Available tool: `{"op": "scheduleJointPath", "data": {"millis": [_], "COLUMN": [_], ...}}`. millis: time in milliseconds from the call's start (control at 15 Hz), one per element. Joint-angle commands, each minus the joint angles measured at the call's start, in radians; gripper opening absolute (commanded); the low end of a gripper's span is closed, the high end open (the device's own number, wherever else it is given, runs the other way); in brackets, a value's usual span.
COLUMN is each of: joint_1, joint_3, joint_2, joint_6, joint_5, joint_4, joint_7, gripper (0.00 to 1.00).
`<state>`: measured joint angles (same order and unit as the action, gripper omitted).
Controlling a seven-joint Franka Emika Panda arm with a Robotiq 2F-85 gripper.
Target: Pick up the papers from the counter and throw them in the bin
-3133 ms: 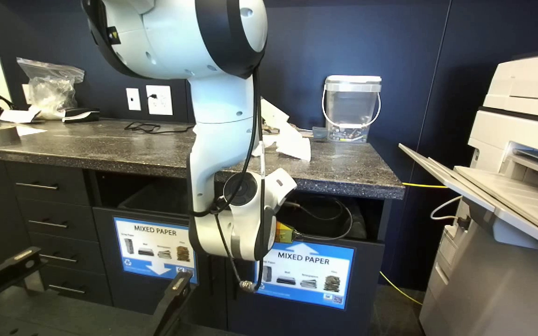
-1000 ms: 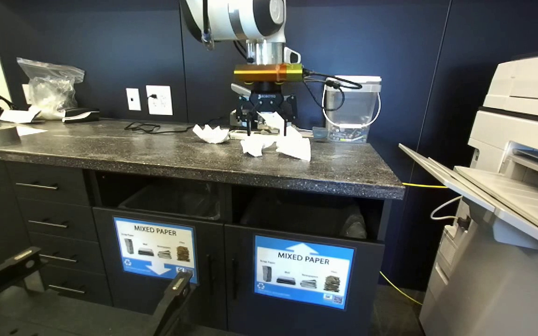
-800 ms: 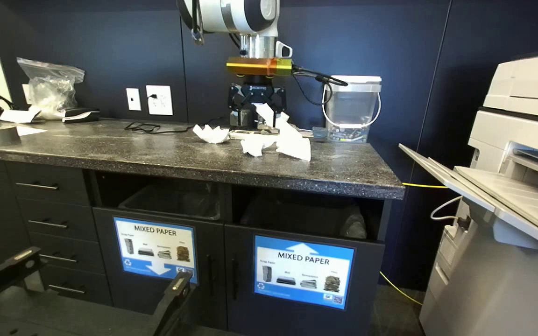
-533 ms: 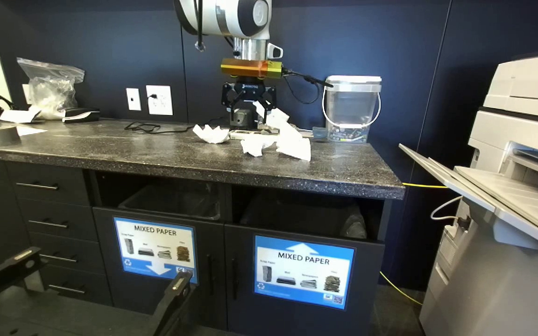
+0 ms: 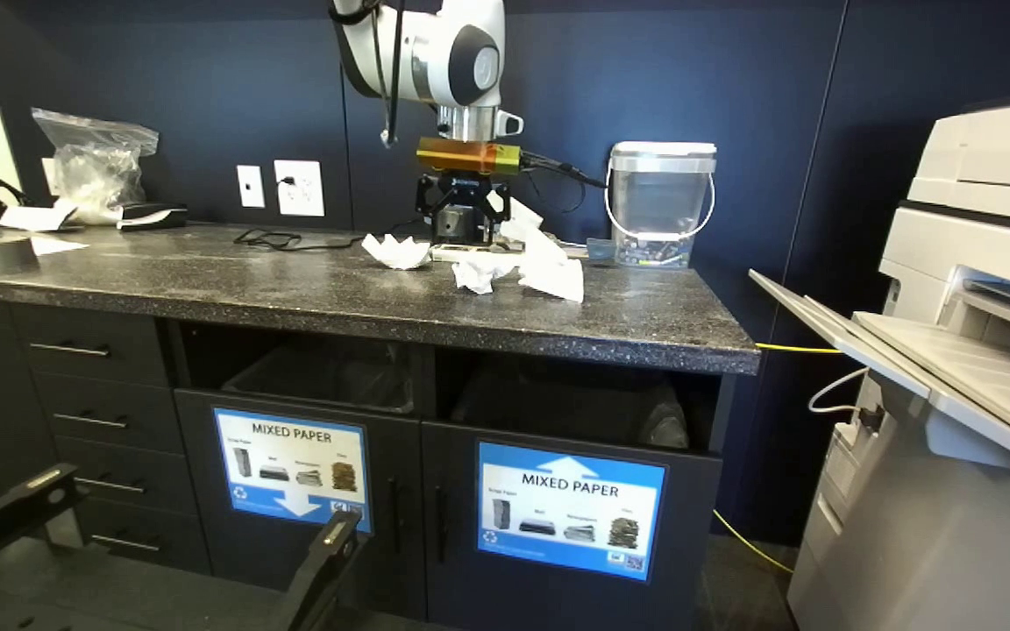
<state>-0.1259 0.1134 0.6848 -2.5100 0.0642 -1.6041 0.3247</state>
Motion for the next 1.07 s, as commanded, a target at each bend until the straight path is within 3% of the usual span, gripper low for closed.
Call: {"op": "scheduleJointPath", "data": {"millis": [0, 333, 1000], "joint_1": [0.05, 0.106, 0.108], "joint_3": [-0.05, -0.12, -0.126], "joint_2": [0.099, 0.186, 0.335], "joint_6": [0.103, 0.232, 0.317], "joint_5": [-0.015, -0.024, -0.008], "joint_4": [0.165, 0.304, 0.509], "joint_7": [-0.119, -0.325, -0.459], "gripper": [1.0, 1.0, 1.0]}}
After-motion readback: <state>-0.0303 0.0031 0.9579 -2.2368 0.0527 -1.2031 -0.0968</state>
